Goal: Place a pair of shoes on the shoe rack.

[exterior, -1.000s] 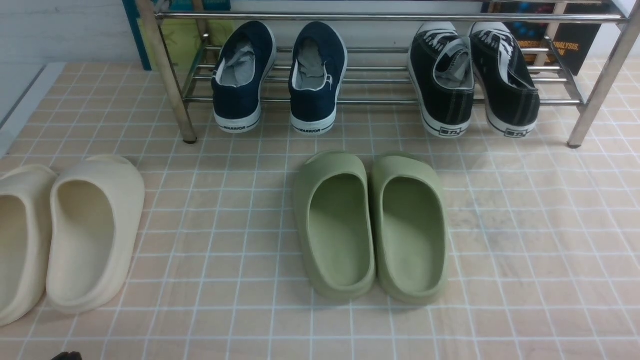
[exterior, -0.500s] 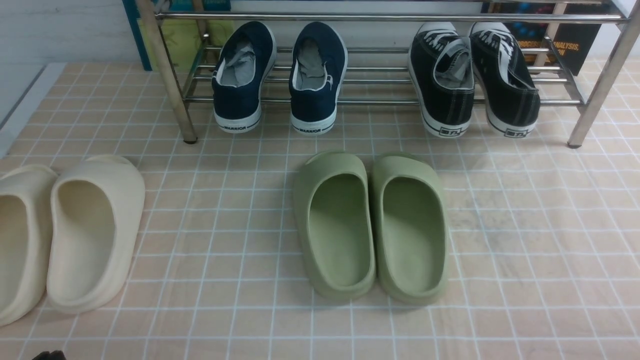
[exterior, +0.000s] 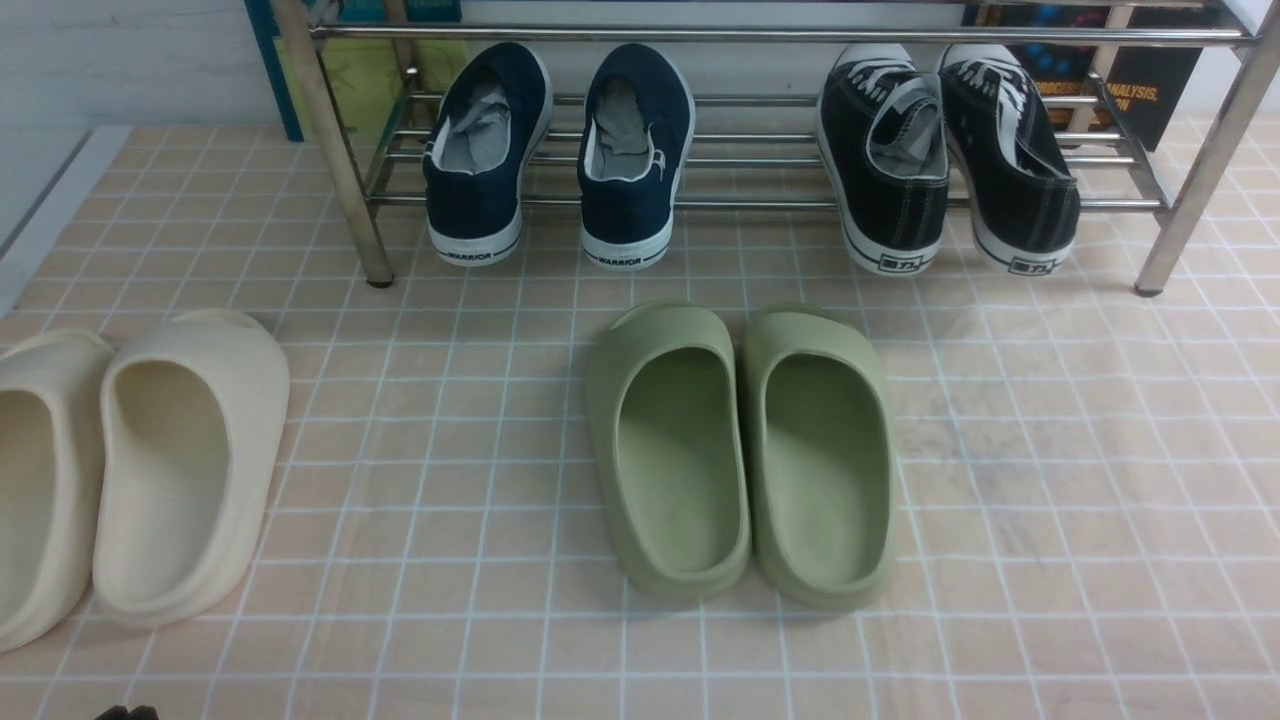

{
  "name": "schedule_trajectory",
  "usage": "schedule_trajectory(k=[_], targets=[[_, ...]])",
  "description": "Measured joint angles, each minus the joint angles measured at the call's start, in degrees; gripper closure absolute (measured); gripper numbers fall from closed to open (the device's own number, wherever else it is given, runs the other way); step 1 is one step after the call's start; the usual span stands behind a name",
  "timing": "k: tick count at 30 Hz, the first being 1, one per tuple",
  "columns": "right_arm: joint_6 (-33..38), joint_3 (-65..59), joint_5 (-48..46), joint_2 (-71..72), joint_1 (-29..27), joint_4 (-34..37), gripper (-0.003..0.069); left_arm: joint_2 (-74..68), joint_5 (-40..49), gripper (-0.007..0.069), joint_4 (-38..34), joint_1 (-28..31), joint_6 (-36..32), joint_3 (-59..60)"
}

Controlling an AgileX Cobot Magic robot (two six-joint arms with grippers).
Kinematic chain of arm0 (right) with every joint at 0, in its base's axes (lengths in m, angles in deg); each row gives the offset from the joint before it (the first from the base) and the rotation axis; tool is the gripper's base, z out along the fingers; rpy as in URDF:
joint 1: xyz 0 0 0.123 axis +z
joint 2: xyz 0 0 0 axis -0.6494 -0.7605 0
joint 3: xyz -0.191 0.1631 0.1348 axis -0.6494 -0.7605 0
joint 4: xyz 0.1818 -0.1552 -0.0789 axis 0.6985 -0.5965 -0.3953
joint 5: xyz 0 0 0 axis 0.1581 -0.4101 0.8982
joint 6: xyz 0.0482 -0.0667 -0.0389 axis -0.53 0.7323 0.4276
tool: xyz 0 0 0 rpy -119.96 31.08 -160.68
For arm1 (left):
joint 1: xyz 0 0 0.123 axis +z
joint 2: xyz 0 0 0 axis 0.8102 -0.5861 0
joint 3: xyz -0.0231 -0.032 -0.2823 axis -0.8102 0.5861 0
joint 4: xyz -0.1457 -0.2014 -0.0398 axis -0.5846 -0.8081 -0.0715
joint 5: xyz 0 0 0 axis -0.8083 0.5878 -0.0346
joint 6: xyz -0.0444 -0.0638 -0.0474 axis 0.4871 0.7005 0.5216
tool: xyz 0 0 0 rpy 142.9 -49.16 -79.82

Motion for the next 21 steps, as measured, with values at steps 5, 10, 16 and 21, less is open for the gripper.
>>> schedule_trajectory(k=[5, 10, 16, 21], targets=[[0.0, 0.0, 0.0, 0.0, 0.0, 0.0, 0.0419, 0.0, 0.04, 0.0526, -0.21, 3.36, -1.41, 0.0], [0.0, 0.0, 0.0, 0.0, 0.0, 0.0, 0.0419, 0.0, 0.04, 0.0612, -0.58, 4.62, -2.8, 0.0], [0.0, 0.0, 0.0, 0.0, 0.0, 0.0, 0.0419, 0.0, 0.04, 0.0622, -0.75, 4.07, -2.98, 0.0], [0.0, 0.0, 0.0, 0.0, 0.0, 0.0, 0.0419, 0.0, 0.04, 0.0622, -0.75, 4.07, -3.0, 0.0]])
